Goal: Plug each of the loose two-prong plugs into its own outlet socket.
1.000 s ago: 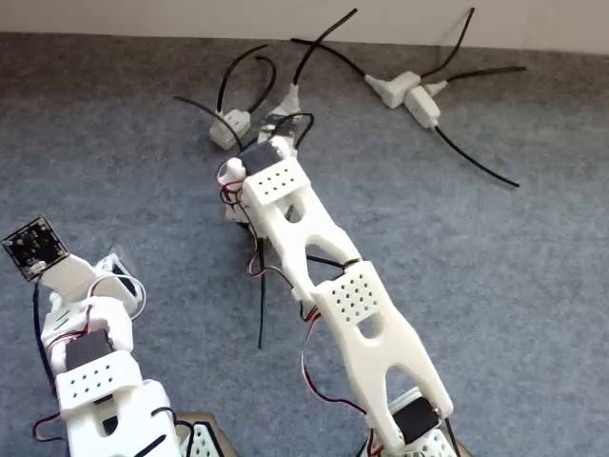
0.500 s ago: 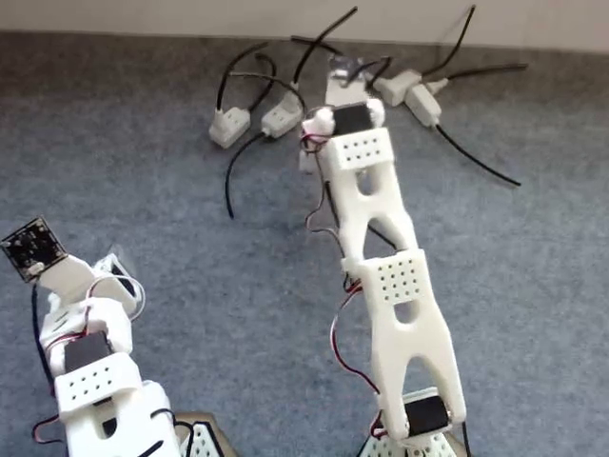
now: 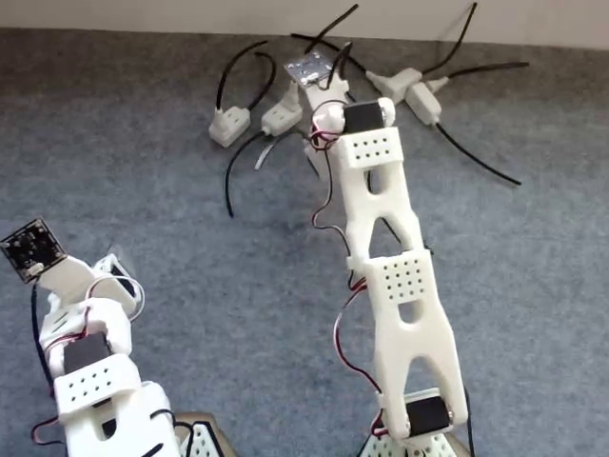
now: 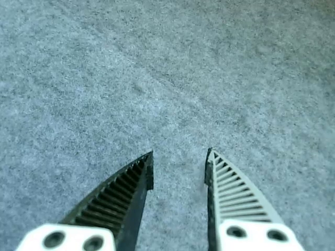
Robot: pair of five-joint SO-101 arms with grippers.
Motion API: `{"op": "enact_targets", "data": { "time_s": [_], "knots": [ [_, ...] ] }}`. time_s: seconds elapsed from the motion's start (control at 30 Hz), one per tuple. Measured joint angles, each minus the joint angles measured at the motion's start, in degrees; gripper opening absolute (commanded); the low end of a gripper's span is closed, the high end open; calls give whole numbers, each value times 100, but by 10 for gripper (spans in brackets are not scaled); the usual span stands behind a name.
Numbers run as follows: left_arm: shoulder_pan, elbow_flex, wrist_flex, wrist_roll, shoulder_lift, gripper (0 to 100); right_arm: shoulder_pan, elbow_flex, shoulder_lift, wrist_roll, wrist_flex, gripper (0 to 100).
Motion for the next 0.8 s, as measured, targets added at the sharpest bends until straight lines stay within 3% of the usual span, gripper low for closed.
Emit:
{"op": "enact_targets", "data": {
  "time_s": [0.13, 0.8],
  "knots": [
    [0, 0, 0, 0, 0, 175, 44, 0, 0, 26, 237, 209],
    [0, 0, 0, 0, 0, 175, 123, -932, -686, 44, 299, 213]
  ]
}}
